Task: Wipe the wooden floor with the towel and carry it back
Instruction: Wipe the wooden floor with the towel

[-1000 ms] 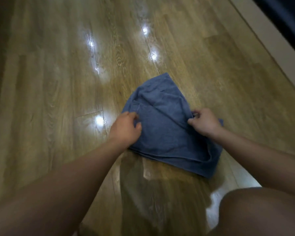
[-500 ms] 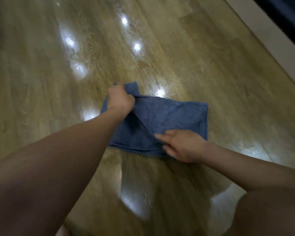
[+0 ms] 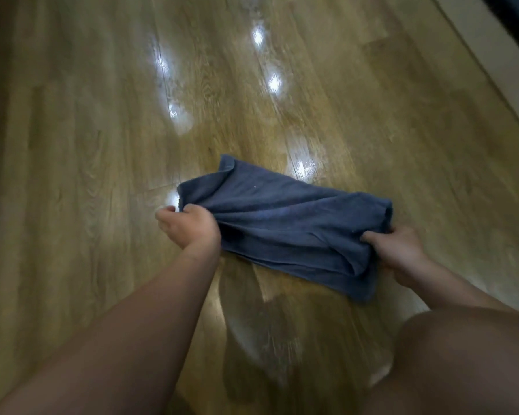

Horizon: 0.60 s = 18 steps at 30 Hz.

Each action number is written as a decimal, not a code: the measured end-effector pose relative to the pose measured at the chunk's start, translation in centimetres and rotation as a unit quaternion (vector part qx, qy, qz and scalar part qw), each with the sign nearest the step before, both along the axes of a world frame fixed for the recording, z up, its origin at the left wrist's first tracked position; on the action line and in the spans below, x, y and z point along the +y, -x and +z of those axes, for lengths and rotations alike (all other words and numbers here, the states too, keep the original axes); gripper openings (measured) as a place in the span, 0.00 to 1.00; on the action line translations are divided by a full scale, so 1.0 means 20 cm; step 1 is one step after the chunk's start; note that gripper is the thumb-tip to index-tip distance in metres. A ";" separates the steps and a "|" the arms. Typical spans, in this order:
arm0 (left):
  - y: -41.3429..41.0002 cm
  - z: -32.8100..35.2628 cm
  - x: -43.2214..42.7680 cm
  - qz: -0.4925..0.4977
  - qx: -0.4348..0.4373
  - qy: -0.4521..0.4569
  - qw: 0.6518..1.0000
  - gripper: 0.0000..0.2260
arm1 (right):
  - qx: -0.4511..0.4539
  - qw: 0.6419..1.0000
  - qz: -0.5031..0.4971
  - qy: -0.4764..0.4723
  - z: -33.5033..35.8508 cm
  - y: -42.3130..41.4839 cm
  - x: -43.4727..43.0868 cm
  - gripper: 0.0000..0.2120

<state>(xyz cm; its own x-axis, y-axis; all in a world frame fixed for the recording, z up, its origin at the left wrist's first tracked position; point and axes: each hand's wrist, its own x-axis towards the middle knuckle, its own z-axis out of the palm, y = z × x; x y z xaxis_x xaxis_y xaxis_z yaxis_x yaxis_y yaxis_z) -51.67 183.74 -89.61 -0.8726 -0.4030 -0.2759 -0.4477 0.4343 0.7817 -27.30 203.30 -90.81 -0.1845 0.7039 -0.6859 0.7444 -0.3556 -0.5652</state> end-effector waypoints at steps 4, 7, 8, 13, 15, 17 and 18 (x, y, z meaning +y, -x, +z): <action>-0.20 0.01 0.03 -0.044 -0.079 0.001 0.996 0.13 | 0.061 0.996 -0.067 0.004 0.19 -0.14 0.18 0.06; -0.50 -0.06 0.05 -0.119 -0.228 -0.103 0.961 0.12 | 0.059 0.984 -0.144 -0.091 0.40 -0.23 0.30 0.11; -0.58 -0.08 0.05 -0.125 -0.276 -0.126 0.945 0.10 | 0.070 0.982 -0.139 -0.103 0.45 -0.22 0.29 0.10; -0.59 -0.11 -0.06 -0.169 -0.285 -0.056 0.942 0.05 | 0.172 0.977 0.091 0.081 0.51 0.14 0.03 0.15; -0.52 -0.06 -0.10 -0.220 -0.223 -0.012 0.950 0.04 | 0.123 0.956 0.265 -0.009 0.42 0.24 -0.06 0.18; -0.47 0.00 -0.12 -0.300 -0.152 0.049 0.941 0.04 | 0.010 0.845 0.462 -0.270 0.27 0.26 -0.08 0.26; -0.45 0.02 -0.13 -0.343 -0.121 0.078 0.928 0.06 | -0.027 0.780 0.526 -0.339 0.18 0.26 -0.11 0.32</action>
